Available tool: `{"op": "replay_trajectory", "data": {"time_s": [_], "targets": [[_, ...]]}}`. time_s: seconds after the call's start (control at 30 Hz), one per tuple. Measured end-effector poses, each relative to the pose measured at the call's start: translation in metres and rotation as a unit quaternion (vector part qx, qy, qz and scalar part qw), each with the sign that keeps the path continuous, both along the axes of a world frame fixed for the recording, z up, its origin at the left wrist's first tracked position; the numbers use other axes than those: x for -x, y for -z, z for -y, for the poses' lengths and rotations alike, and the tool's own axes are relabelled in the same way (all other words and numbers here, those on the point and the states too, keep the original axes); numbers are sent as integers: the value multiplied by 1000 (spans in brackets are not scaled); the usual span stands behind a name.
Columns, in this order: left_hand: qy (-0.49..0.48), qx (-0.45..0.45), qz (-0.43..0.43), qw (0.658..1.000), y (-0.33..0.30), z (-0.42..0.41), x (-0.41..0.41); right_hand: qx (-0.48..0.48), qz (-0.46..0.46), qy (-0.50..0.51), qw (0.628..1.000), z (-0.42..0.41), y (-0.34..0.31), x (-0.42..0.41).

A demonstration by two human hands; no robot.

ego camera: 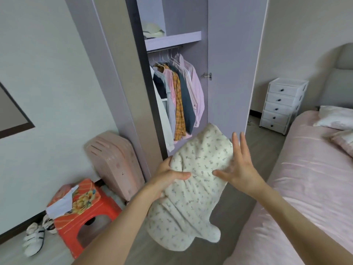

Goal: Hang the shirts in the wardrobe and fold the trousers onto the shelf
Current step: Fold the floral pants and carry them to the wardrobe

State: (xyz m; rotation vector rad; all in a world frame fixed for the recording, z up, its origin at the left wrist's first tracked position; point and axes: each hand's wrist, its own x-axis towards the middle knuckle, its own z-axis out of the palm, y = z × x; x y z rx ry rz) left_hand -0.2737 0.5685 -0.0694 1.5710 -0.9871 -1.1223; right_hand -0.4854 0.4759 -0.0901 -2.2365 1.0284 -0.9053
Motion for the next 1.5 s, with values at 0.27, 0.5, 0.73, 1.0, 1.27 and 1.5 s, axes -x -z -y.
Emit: {"op": "replay_trajectory", "data": {"time_s": [0.27, 0.5, 0.73, 1.0, 1.27, 1.5], "targets": [[197, -14, 313, 929, 17, 118, -2, 232, -457, -26, 858, 100, 6, -13], [319, 17, 412, 854, 11, 222, -27, -118, -252, 29, 960, 161, 16, -37], [392, 0, 457, 798, 1, 308, -27, -260, -260, 11, 930, 209, -14, -56], [128, 146, 451, 871, 15, 406, -24, -240, -14, 170, 956, 317, -7, -42], [19, -89, -162, 983, 27, 507, -29, -276, 238, 125, 923, 465, -34, -53], [-71, 1, -254, 965, -4, 561, -71, -364, 318, -129, 866, 530, -73, -87]]}}
